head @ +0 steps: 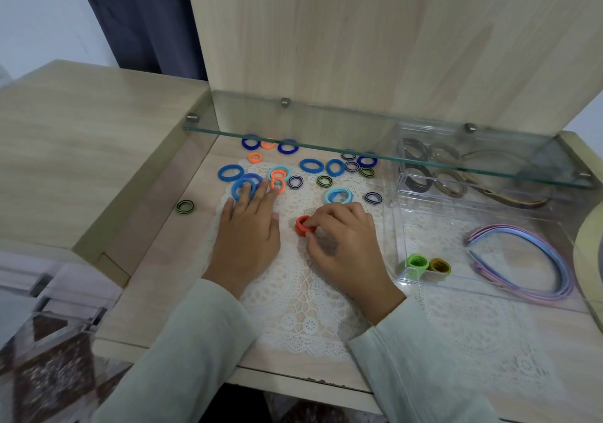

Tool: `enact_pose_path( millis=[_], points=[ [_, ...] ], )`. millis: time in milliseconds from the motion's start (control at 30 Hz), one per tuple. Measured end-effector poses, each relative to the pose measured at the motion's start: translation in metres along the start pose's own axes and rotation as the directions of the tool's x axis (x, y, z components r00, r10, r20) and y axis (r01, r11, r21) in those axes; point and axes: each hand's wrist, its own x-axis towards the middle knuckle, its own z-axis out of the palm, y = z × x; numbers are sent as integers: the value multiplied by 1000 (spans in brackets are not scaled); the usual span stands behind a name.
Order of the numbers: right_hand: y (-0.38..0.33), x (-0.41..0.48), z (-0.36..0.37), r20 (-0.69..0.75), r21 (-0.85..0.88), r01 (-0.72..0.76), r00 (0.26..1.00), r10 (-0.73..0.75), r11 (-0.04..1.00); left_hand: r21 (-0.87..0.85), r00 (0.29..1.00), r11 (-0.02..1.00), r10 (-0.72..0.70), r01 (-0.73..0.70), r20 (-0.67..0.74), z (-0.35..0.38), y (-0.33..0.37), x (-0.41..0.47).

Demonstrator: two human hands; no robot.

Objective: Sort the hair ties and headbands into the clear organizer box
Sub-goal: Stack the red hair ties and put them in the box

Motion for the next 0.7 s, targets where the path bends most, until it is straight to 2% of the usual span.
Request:
enact_pose_path(
  millis=[233, 700],
  points=[
    [-1, 0, 0, 19, -64, -8, 1000, 9, 998, -13, 1000, 1000, 6, -6, -6, 0, -1, 0],
    [-9, 13, -4, 185, -204, -81, 975, 119, 976, -110, 999, 994, 30, -26, 35, -5, -5, 1]
  ],
)
